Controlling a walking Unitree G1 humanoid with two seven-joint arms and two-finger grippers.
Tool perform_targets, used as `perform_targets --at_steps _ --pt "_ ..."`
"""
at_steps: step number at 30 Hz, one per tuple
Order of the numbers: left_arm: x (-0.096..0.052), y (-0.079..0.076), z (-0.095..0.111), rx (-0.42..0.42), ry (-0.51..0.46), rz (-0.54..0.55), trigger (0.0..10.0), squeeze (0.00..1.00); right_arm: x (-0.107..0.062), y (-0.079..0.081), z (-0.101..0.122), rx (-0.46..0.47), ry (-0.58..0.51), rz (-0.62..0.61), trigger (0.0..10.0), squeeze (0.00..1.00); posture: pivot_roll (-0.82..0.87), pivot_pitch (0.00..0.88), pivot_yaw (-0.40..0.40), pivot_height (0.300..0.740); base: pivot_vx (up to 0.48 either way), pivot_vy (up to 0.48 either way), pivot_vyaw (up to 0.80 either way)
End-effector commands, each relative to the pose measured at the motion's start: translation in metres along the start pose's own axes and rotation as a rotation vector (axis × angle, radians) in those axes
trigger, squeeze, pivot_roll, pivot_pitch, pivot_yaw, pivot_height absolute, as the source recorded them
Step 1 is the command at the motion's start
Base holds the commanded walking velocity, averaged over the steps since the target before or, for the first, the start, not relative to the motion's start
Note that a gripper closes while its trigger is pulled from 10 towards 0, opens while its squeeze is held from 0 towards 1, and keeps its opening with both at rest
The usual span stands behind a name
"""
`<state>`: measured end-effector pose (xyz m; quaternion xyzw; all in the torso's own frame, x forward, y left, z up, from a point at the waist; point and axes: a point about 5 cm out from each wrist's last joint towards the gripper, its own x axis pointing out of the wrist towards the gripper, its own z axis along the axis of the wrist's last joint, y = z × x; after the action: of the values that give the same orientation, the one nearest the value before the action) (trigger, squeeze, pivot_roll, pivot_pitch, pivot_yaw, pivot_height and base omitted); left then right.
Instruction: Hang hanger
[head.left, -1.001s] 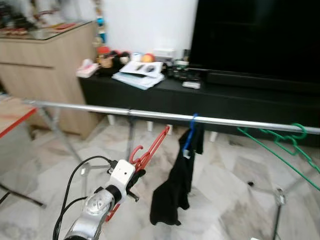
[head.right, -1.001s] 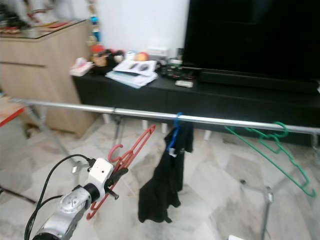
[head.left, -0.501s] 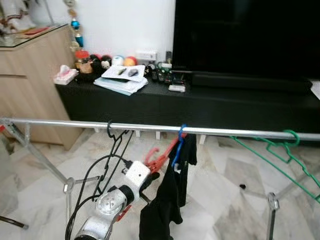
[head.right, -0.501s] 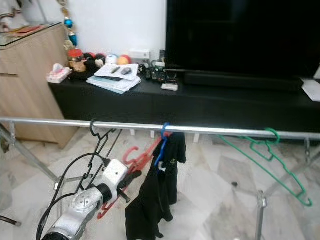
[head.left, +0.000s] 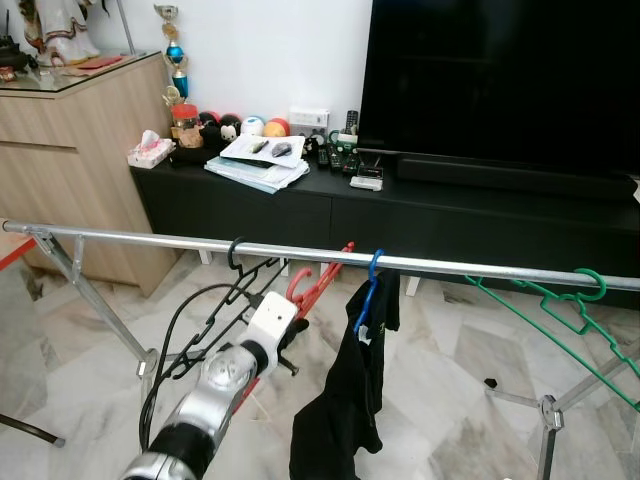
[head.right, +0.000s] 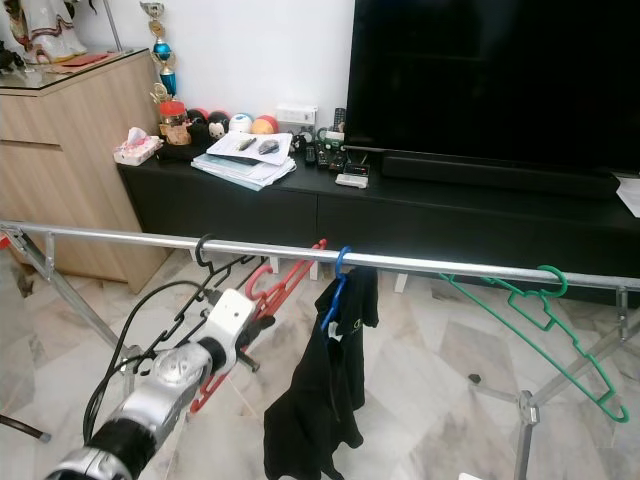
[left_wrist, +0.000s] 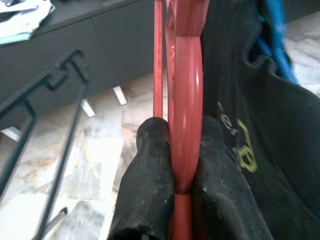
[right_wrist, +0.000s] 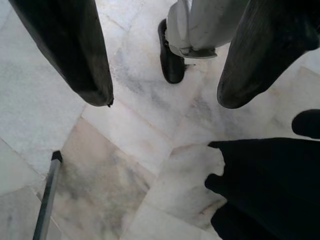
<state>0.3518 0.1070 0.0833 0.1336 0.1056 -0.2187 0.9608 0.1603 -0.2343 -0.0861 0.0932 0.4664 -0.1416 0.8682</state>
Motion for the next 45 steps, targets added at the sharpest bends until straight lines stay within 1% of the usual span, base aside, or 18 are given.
perform_targets --at_steps 1,6,11,13,18,21,25,30,35,38,45 --pt "0.006 0.008 0.002 -0.031 0.065 0.060 10.0 0.00 0.000 -0.003 0.000 -0.006 0.004 -0.010 10.0 0.00 -0.09 0.000 -0.022 0.740 0.000 0.000 0.00" --pt "0.014 0.009 0.010 -0.062 0.117 0.091 10.0 0.00 -0.001 -0.008 -0.001 -0.007 0.006 -0.023 10.0 0.00 -0.12 0.000 -0.035 0.740 0.000 0.000 0.00" --pt "0.021 0.006 0.022 -0.083 0.122 0.110 10.0 0.00 -0.002 -0.014 -0.002 -0.019 0.009 -0.032 10.0 0.00 -0.13 0.003 -0.051 0.740 0.000 0.000 0.00" --pt "0.022 0.005 0.023 -0.097 0.124 0.111 10.0 0.00 -0.002 -0.015 -0.002 -0.020 0.009 -0.033 10.0 0.00 -0.13 0.006 -0.054 0.740 0.000 0.000 0.00" --pt "0.025 0.001 0.025 -0.095 0.157 0.110 10.0 0.00 -0.002 -0.016 -0.001 -0.026 0.009 -0.035 10.0 0.00 -0.14 0.013 -0.060 0.740 0.000 0.000 0.00" --pt "0.026 -0.001 0.027 -0.134 0.185 0.132 10.0 0.00 -0.002 -0.016 -0.001 -0.029 0.009 -0.036 10.0 0.00 -0.14 0.018 -0.063 0.740 0.000 0.000 0.00" --pt "0.028 -0.001 0.031 -0.167 0.204 0.162 10.0 0.00 -0.003 -0.017 -0.001 -0.030 0.009 -0.038 10.0 0.00 -0.16 0.022 -0.066 0.740 0.000 0.000 0.00" --pt "0.033 -0.005 0.047 -0.182 0.168 0.161 10.0 0.00 -0.003 -0.019 -0.003 -0.028 0.011 -0.043 10.0 0.00 -0.17 0.034 -0.067 0.740 0.000 0.000 0.00" --pt "0.033 -0.005 0.048 -0.178 0.192 0.179 10.0 0.00 -0.004 -0.021 -0.006 -0.029 0.018 -0.046 10.0 0.00 -0.19 0.047 -0.065 0.740 0.000 0.000 0.00" --pt "0.032 -0.004 0.043 -0.159 0.230 0.201 10.0 0.00 -0.005 -0.022 -0.009 -0.029 0.024 -0.049 10.0 0.00 -0.20 0.052 -0.063 0.740 0.000 0.000 0.00" --pt "0.030 -0.005 0.032 -0.171 0.288 0.231 10.0 0.00 -0.006 -0.026 -0.015 -0.024 0.035 -0.057 10.0 0.00 -0.22 0.077 -0.072 0.740 0.000 0.000 0.00"
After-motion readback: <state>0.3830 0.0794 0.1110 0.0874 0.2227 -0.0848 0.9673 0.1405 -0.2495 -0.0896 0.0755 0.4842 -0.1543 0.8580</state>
